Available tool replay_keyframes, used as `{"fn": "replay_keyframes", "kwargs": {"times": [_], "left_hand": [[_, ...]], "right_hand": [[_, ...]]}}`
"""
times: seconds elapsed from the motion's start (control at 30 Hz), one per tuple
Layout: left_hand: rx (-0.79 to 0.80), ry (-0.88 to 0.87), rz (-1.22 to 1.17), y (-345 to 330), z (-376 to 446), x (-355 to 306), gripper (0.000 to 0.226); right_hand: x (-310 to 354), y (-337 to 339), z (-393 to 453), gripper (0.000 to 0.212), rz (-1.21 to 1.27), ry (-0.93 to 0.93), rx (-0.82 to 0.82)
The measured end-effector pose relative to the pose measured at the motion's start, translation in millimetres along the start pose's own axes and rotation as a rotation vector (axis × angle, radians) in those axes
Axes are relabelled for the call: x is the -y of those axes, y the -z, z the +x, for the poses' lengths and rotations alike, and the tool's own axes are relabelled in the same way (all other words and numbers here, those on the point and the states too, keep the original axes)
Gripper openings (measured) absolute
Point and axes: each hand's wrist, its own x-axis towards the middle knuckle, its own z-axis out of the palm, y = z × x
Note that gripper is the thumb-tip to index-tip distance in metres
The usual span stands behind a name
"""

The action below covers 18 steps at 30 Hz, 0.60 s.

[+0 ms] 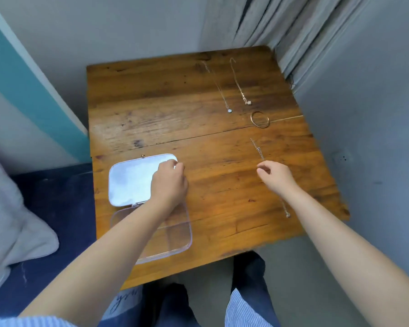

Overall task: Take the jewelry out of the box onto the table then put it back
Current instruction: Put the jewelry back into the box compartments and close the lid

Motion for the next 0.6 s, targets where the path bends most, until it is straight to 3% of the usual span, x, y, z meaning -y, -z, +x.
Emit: {"fn": "replay_keyframes", "kwargs": {"times": [0.13, 0.27, 0.47, 0.6], "left_hand": [[0.035, 0.017, 0.022, -24.5, 58.8, -69.7, 0.028], [0.044, 0.155, 0.018, -48.4, 108.3, -115.2, 0.028], [-0.029, 0.310, 0.019, -66.6, 174.2, -137.7, 0.032], [-0.079, 0.340, 0.012, -71.9, 217.2, -137.7, 0.036]], "right_hand": [[-47.4, 47.8, 62.0, 0.028, -0.063, 0.027, -0.009], [-76.7, 66.9, 120.4, 0.034, -0.186, 0.168, 0.020], [-85.9, 52.9, 183.3, 0.041, -0.287, 0.449, 0.056], [-91.5, 41.8, 211.8, 0.027, -0.329, 0.581, 0.030]]}}
